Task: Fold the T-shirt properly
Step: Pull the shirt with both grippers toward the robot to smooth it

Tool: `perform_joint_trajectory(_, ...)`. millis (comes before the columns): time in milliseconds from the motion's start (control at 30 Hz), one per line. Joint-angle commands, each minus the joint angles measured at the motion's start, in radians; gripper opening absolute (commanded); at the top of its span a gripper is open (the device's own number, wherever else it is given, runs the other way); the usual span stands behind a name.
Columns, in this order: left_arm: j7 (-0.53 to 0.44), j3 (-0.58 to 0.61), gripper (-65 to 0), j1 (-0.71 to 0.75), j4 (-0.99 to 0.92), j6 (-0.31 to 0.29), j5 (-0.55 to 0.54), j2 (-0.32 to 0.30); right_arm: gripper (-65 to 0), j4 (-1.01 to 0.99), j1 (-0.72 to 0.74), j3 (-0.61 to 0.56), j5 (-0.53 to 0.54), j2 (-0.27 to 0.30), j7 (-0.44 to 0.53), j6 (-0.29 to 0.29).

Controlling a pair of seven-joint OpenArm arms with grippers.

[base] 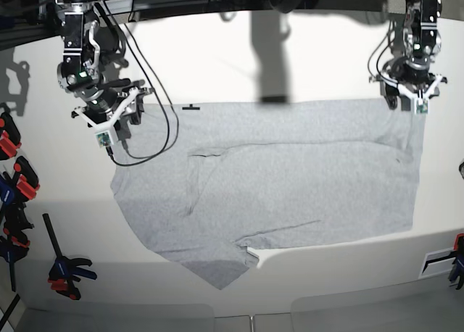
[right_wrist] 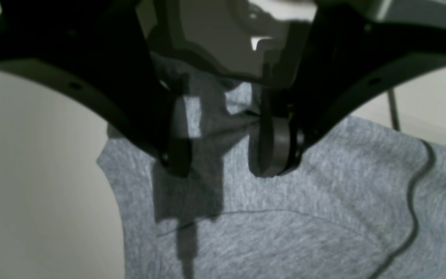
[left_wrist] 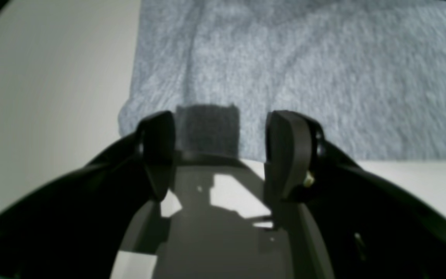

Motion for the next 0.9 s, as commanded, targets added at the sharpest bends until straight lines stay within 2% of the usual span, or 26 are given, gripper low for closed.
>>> perform_joint_trajectory(0, 0.073, -0.003, -30.1, 0.04, 0.023, -0.009, 0.013, -0.002, -36.6, -0.01, -0.034, 0.0, -0.051, 0.013, -0.117, -0.013)
perform_joint_trajectory(200, 0.081, -0.131, -30.1, 0.158, 0.154, -0.01, 0.013, 0.071, -36.6, 0.041, -0.126, 0.019, -0.051, 0.014, -0.125, -0.014)
perform_joint_trajectory(433, 0.073, -0.267, -30.1, 0.317, 0.269, -0.045, 0.012, 0.129, -36.6, 0.147, -0.26, 0.161, -0.016, 0.014, -0.126, -0.014)
perform_joint_trajectory(533, 0.073, -0.274, -30.1, 0.375, 0.327, -0.045, 0.009, 0.13, -36.6, 0.189, -0.304, 0.224, 0.03, 0.014, -0.129, -0.011)
perform_joint_trajectory(733, 0.117, -0.274, -30.1, 0.457, 0.434, -0.045, -0.03, 0.134, -36.6, 0.253, -0.381, 0.274, 0.029, 0.014, -0.138, -0.011)
perform_joint_trajectory(867, 0.118, -0.274, -30.1, 0.509, 0.483, -0.045, -0.032, 0.182, -36.6, 0.27, -0.412, 0.274, 0.029, 0.011, -0.142, -0.011)
